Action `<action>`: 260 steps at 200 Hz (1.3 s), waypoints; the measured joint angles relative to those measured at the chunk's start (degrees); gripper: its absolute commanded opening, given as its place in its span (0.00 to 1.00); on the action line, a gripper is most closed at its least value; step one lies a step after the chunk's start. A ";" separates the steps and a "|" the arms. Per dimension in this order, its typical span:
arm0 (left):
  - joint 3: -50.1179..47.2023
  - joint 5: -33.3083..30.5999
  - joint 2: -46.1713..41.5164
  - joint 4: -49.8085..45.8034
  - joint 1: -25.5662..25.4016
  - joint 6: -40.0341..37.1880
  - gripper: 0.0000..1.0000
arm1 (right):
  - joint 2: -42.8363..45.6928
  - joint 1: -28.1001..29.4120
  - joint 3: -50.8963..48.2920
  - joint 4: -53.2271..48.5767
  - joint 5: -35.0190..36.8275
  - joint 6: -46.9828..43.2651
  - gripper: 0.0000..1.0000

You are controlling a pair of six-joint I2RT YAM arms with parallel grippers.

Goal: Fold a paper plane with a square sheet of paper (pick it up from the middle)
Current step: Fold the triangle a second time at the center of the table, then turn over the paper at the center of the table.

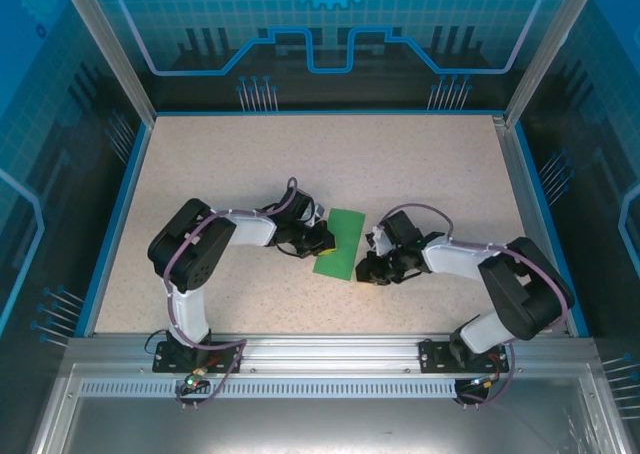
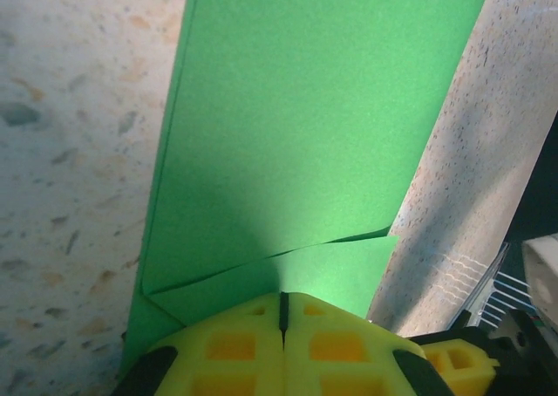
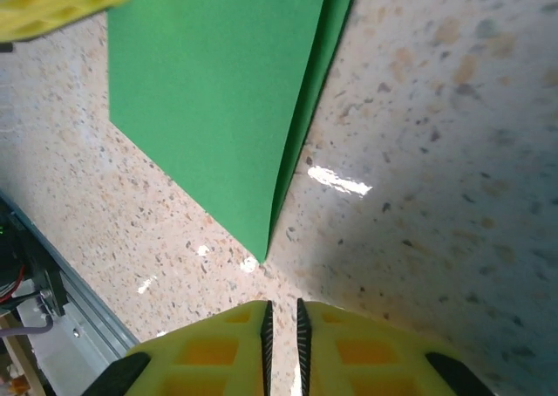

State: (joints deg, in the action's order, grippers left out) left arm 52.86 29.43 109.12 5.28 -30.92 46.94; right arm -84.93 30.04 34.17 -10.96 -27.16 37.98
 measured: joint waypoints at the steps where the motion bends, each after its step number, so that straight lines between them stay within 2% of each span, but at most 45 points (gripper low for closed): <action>1: -0.02 0.00 0.00 0.04 0.00 0.09 0.06 | 0.26 -0.15 0.00 -0.11 0.13 0.02 0.22; 34: -1.97 -0.37 -0.68 3.17 -0.13 3.04 0.07 | 3.06 -2.89 0.00 0.11 0.63 1.33 0.28; 43: -2.64 -0.76 -1.11 3.96 -0.28 3.91 0.07 | 2.62 -3.19 0.04 0.72 0.66 2.32 0.32; 77: -4.79 -2.58 -3.06 4.39 -0.39 5.79 0.09 | -1.90 -3.37 2.03 4.17 0.55 5.73 0.36; 162: -4.20 -3.21 -3.54 2.08 -0.39 5.60 0.11 | -10.99 -3.37 6.71 9.92 -0.83 8.98 0.36; 223: -3.82 -3.30 -3.54 1.03 -0.39 5.46 0.11 | -11.74 -3.48 6.73 10.88 -1.60 11.13 0.31; 260: -3.82 -3.30 -3.54 1.03 -0.39 5.46 0.11 | -11.93 -3.45 6.95 11.10 -1.55 12.00 0.32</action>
State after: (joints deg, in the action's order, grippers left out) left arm 49.04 26.13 105.58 6.31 -31.31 52.40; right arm -96.86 26.59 41.12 0.14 -28.71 49.98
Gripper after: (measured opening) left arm 0.109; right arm 0.315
